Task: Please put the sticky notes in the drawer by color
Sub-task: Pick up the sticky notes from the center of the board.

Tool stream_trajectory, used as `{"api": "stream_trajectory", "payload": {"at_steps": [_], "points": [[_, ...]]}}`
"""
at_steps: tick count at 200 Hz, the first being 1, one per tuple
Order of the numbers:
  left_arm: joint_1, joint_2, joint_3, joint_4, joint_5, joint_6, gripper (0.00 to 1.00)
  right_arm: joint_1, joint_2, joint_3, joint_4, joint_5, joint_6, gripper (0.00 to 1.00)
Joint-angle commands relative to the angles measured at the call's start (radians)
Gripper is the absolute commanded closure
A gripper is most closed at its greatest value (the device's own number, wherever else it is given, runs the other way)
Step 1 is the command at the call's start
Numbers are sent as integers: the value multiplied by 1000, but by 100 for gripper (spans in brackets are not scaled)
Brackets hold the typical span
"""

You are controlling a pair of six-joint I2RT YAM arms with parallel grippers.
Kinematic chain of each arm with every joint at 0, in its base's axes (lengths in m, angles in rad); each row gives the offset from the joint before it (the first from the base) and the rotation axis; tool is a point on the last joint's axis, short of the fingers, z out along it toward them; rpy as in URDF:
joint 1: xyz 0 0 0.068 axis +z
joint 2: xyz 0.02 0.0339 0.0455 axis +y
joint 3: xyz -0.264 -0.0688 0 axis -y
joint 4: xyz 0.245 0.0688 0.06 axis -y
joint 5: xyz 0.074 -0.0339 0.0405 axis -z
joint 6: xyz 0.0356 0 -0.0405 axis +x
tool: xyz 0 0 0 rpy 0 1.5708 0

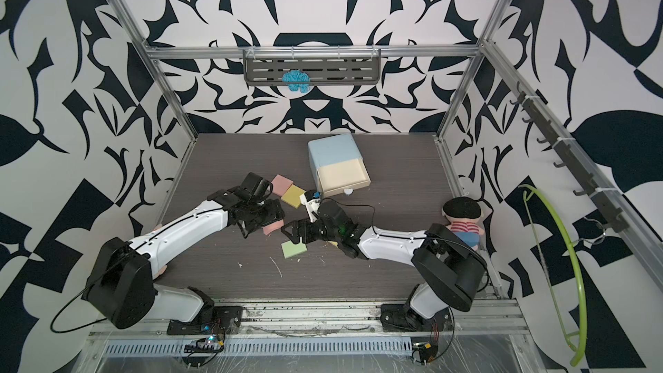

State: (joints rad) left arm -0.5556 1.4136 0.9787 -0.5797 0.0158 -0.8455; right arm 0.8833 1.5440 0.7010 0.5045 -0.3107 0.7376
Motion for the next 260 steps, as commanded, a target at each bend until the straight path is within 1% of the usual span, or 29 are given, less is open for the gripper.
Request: {"api": "stream_trajectory", "payload": {"at_steps": [1, 14, 34, 77, 97, 126, 188, 230, 260], "points": [[3, -14, 36, 49, 71, -44, 19, -1, 4, -9, 149, 48, 101, 21], [3, -22, 41, 66, 91, -55, 18, -2, 5, -11, 147, 85, 143, 24], [4, -37, 44, 89, 119, -72, 19, -2, 16, -17, 196, 96, 221, 26], [3, -51, 50, 119, 169, -88, 19, -20, 80, -21, 401, 37, 403, 31], [5, -56, 50, 125, 178, -89, 19, -27, 105, -14, 436, 23, 452, 37], [5, -65, 47, 121, 169, -89, 19, -33, 108, -11, 433, 27, 476, 47], [3, -47, 37, 118, 148, -74, 19, -37, 96, -5, 399, 19, 476, 63], [8, -38, 39, 116, 149, -64, 18, -37, 91, 7, 390, -2, 472, 81], [8, -41, 45, 103, 136, -55, 16, -37, 90, 8, 378, -4, 468, 89]]}}
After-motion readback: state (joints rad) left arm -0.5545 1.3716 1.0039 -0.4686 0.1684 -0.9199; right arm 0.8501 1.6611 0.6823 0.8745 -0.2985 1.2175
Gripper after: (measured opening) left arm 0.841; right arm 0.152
